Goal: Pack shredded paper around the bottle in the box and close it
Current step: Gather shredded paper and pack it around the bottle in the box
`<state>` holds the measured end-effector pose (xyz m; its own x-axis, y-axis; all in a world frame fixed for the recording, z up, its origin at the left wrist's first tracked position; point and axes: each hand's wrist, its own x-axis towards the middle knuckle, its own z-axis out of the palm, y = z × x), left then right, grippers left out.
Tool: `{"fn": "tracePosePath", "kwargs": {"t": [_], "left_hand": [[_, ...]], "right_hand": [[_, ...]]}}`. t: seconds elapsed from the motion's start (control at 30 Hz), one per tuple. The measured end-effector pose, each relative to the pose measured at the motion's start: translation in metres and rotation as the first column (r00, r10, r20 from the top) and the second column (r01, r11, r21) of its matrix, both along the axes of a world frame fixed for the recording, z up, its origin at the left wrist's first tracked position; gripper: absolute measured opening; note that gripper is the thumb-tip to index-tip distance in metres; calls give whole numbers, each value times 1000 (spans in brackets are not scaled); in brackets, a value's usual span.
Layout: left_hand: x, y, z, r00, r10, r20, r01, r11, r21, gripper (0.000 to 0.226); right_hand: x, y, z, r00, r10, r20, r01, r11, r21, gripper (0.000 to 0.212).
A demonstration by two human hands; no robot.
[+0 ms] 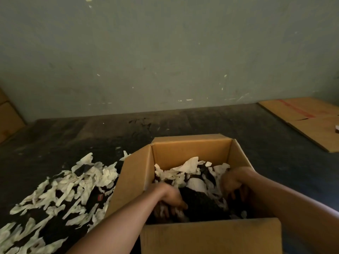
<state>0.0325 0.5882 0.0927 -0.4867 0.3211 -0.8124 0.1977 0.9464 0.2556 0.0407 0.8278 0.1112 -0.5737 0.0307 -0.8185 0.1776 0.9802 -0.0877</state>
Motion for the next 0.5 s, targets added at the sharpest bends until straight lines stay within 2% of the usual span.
{"fn": "tracePosePath", "kwargs": {"t": [0.07, 0.1, 0.13, 0.17, 0.23, 0.27, 0.33, 0.37, 0.43, 0.5], "left_hand": [[-6, -1, 7, 977, 77, -201, -63, 995, 73, 39], [-10, -2, 8, 937, 115, -330, -83, 990, 110, 42], [-14, -3, 8, 900, 158, -406, -106, 983, 147, 52], [-15, -4, 7, 899, 183, -398, -129, 979, 157, 66], [-10, -5, 4, 965, 120, -234, -93, 988, 125, 77], [-6, -4, -1, 991, 60, -120, -49, 995, 92, 72], [5, -2, -10, 999, 5, 54, -9, 998, 58, 59], [9, -2, -11, 997, -3, 82, 0, 999, 40, 55], [8, -2, -11, 998, -8, 65, 7, 1000, 18, 52], [-2, -4, -8, 996, 64, 60, -68, 996, 62, 47]], "right_hand": [[-11, 1, 4, 958, -40, -284, 32, 999, -33, 32], [-15, -2, 3, 902, -70, -425, 40, 996, -79, 37], [-15, -5, 3, 863, -115, -491, 39, 986, -162, 45], [-12, -10, 2, 878, -136, -460, 19, 968, -249, 55], [1, -22, -8, 979, -26, -200, -37, 953, -302, 63], [9, -28, -13, 996, 78, -48, -87, 963, -255, 60], [18, -34, -22, 948, 275, 161, -261, 960, -101, 46], [16, -31, -23, 920, 342, 192, -348, 937, -2, 39], [6, -23, -16, 904, 408, 126, -423, 895, 141, 33], [-14, -13, -4, 938, 331, -99, -321, 941, 105, 31]]}}
